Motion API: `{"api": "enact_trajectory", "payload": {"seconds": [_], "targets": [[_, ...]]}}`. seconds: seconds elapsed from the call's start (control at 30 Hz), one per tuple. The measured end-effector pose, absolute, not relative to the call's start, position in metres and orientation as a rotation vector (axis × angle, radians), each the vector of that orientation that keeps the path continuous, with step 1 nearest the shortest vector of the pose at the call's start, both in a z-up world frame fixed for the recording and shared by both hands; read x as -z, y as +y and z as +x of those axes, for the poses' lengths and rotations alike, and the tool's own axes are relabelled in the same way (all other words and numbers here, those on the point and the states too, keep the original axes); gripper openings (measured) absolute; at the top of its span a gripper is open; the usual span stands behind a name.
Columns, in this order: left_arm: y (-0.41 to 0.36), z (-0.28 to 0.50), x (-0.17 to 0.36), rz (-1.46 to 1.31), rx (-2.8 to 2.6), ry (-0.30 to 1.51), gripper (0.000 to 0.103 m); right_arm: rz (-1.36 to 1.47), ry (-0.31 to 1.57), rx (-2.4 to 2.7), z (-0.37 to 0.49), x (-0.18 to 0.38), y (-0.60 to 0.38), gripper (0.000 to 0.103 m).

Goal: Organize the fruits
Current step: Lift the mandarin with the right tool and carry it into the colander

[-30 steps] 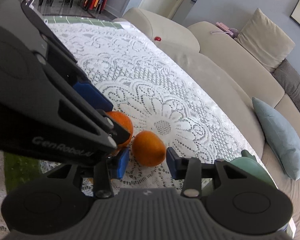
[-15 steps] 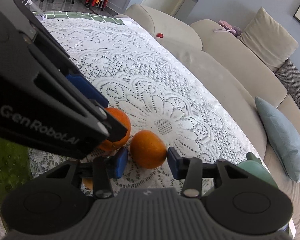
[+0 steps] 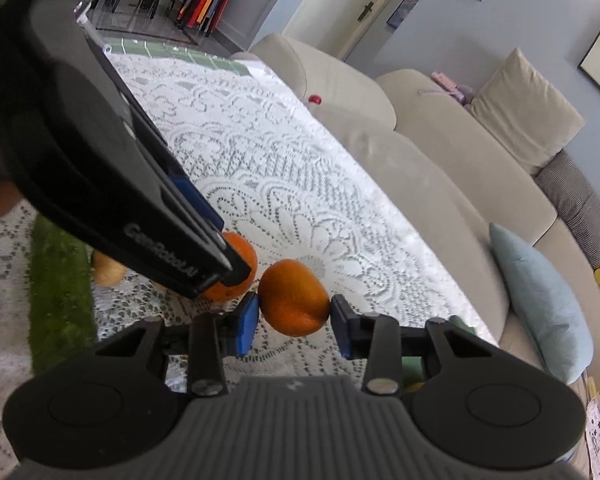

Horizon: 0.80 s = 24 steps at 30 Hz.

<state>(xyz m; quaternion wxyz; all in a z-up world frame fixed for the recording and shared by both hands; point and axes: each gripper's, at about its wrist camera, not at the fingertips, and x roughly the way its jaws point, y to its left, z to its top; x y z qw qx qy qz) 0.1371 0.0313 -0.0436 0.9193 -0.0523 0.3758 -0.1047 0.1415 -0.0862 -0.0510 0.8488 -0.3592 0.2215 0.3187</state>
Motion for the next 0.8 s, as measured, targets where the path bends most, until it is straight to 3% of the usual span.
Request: {"api": "enact_trajectory", "payload": {"seconds": [0.47, 0.8], "targets": [[0.000, 0.126, 0.046, 0.127, 0.221, 0.712, 0.037, -0.515, 0.478, -0.670, 0.126, -0.002, -0.138, 0.036], [-0.009, 0.133, 0.053, 0.194, 0.175, 0.748, 0.045, -0.361, 0.539, -0.592, 0.138, -0.027, -0.189, 0.036]]}}
